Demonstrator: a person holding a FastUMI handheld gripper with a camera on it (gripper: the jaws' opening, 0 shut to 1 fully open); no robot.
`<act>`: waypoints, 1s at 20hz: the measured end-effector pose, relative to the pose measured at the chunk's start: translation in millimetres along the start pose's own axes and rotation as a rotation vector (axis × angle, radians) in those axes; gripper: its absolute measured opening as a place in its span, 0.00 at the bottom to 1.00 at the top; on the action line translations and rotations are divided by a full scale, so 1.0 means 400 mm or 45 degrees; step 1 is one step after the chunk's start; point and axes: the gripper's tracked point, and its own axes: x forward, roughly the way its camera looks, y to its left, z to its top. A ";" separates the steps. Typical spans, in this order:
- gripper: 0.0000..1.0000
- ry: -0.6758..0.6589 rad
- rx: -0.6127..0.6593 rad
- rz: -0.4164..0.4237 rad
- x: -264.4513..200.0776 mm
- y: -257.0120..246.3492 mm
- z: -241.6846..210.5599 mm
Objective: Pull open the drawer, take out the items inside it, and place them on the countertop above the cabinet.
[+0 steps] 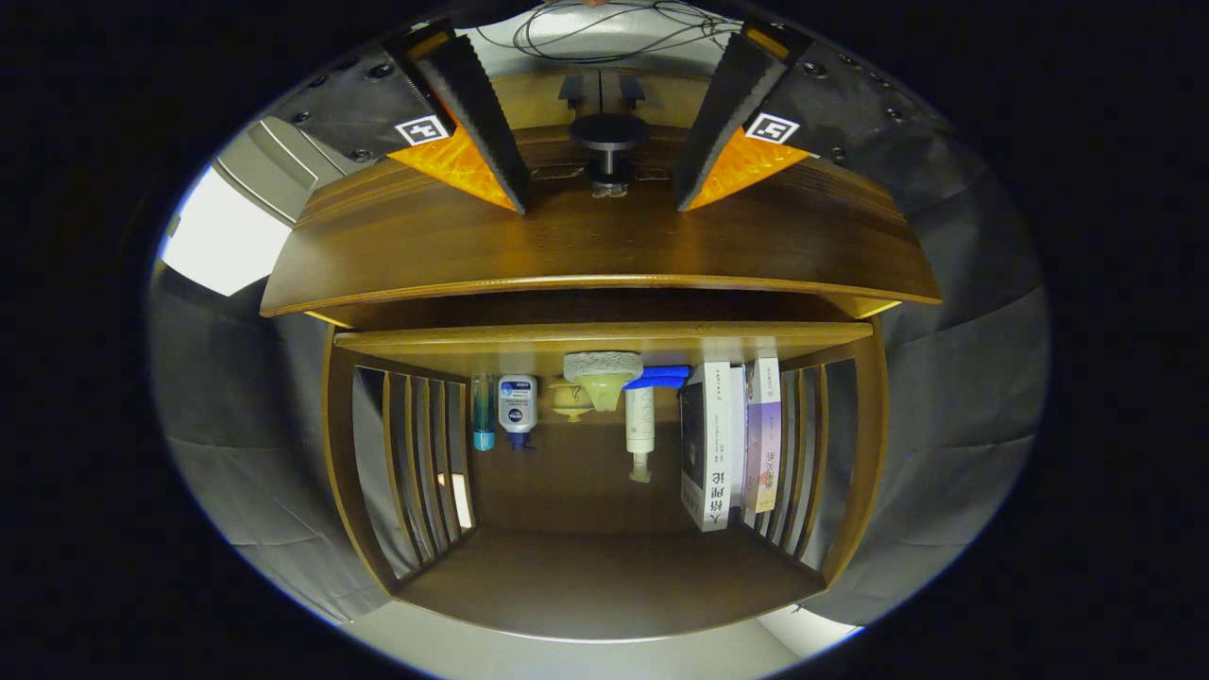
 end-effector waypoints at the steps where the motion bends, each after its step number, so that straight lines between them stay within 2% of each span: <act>1: 0.98 0.002 0.002 0.000 0.011 0.000 0.004; 20: 0.98 0.035 -0.006 -0.003 0.184 0.000 0.038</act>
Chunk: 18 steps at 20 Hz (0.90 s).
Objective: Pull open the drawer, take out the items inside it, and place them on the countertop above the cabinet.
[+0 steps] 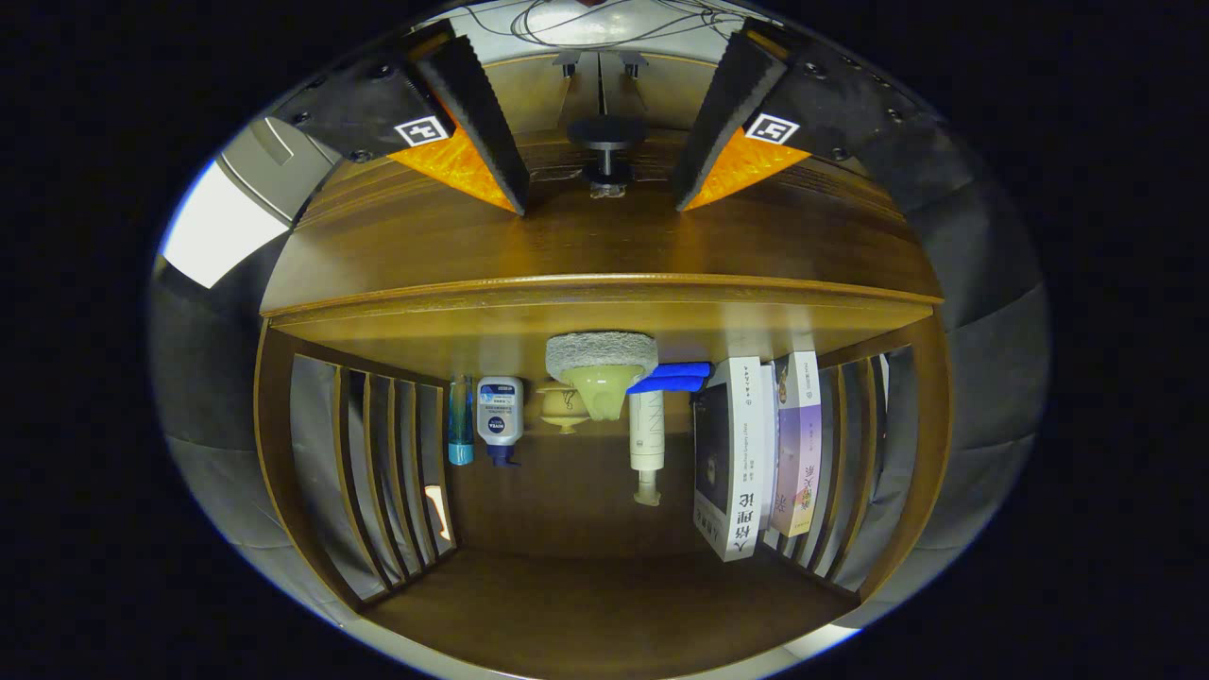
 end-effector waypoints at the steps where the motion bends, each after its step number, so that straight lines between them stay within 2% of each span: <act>1: 0.98 -0.013 -0.017 -0.002 -0.005 -0.002 -0.001; 7: 0.98 -0.013 -0.029 -0.004 -0.001 -0.002 -0.003; 9: 0.98 -0.038 -0.059 -0.040 -0.015 -0.025 0.012; 13: 0.99 -0.095 -0.051 -0.058 -0.090 -0.033 0.051; 18: 0.98 -0.219 -0.063 -0.049 -0.211 -0.024 0.158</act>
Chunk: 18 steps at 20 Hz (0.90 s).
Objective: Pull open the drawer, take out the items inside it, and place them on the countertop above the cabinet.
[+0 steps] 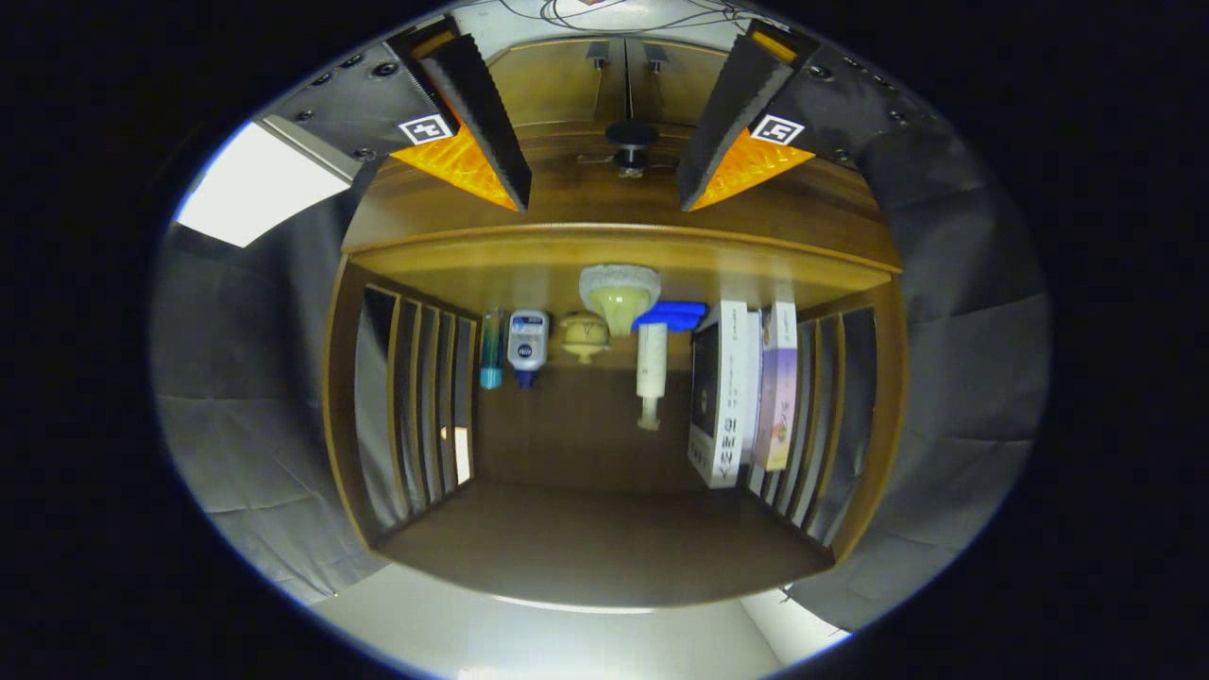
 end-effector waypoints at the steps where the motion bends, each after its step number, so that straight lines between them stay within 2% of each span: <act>1: 0.98 -0.018 -0.004 0.006 -0.024 0.000 0.025; 5: 0.99 -0.092 0.030 0.043 -0.134 -0.006 0.114; 9: 0.98 -0.099 0.073 0.034 -0.249 -0.051 0.161; 14: 0.98 -0.227 0.076 0.038 -0.355 -0.071 0.274; 18: 0.98 -0.289 0.109 0.058 -0.412 -0.086 0.317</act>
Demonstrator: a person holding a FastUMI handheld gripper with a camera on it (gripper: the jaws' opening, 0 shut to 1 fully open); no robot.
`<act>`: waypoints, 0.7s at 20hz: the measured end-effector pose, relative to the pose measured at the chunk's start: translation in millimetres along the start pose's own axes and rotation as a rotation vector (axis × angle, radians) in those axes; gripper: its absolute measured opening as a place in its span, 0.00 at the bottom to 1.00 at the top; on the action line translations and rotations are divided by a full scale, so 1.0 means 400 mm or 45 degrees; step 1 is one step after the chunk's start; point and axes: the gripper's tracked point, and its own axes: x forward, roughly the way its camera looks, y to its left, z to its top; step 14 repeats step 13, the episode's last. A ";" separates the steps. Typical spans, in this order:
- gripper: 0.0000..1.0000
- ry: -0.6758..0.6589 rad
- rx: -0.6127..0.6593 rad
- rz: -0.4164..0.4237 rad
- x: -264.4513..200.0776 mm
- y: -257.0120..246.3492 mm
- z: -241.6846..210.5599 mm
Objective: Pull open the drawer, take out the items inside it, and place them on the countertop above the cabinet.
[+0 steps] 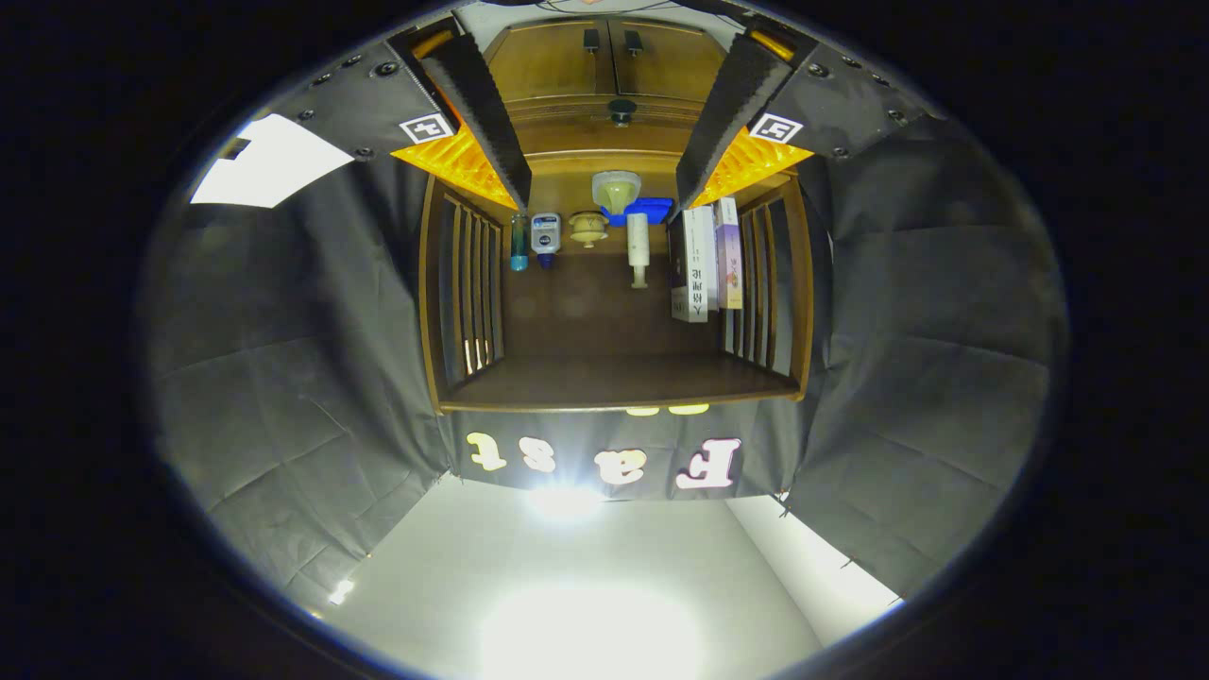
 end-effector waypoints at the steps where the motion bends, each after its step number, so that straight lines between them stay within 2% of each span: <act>1: 0.98 -0.001 0.015 0.000 -0.007 -0.006 0.005; 6: 0.97 0.005 0.038 -0.032 -0.011 -0.040 0.003; 14: 0.96 0.005 0.027 -0.024 -0.004 -0.027 -0.007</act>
